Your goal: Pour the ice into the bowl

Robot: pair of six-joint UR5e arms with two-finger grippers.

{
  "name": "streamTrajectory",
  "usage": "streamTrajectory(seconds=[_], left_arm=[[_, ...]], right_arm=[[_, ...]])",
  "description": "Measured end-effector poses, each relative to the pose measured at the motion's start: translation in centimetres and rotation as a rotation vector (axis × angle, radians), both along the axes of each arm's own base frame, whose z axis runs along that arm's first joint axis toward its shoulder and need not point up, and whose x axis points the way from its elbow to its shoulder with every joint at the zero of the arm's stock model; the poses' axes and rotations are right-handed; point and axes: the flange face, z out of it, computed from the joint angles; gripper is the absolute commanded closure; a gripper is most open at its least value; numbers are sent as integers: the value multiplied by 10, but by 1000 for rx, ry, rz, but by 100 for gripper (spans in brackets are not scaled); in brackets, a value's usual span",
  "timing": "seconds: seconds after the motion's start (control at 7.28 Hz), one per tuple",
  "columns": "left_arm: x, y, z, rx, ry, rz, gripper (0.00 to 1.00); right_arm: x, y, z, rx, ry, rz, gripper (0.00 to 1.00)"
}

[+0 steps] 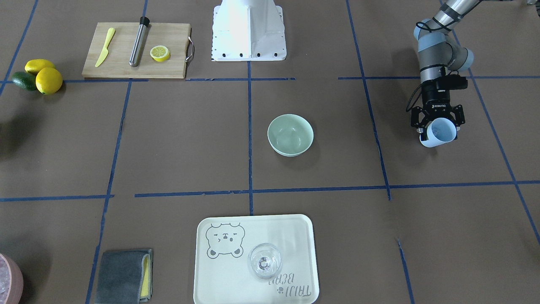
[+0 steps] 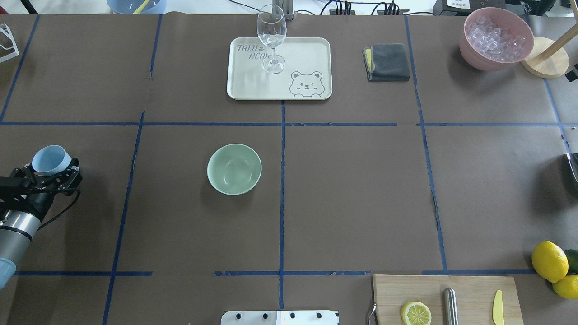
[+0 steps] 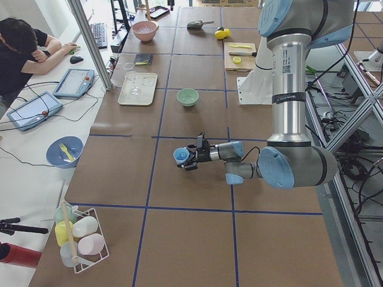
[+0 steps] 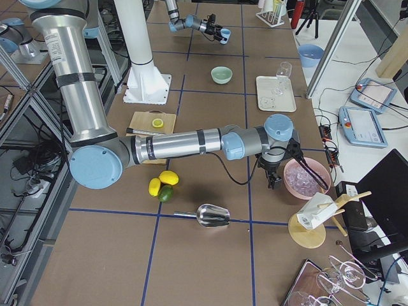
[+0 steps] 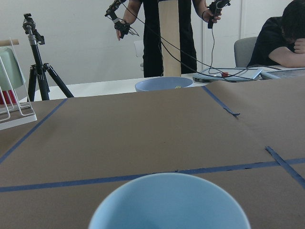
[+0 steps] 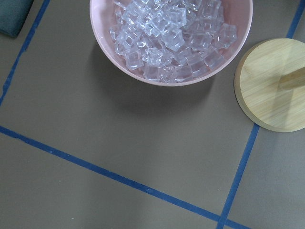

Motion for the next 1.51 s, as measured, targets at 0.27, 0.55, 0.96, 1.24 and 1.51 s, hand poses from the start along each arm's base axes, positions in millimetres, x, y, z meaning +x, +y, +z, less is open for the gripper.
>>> streamTrajectory(seconds=[0.27,0.55,0.96,1.24,1.51], left_arm=[[4,-5,2,-3,-2,-6,1],[13,-9,4,-3,-2,-6,22],[15,-9,0,2,16,-4,100],[11,-7,-11,20,74,12,100],[10,-5,-39,64,67,47,100]], right_arm=[[0,0,0,1,0,-1,0],[0,0,0,1,0,-1,0],[0,0,0,0,0,0,0],[1,0,0,0,0,1,0],[1,1,1,-1,0,2,0]])
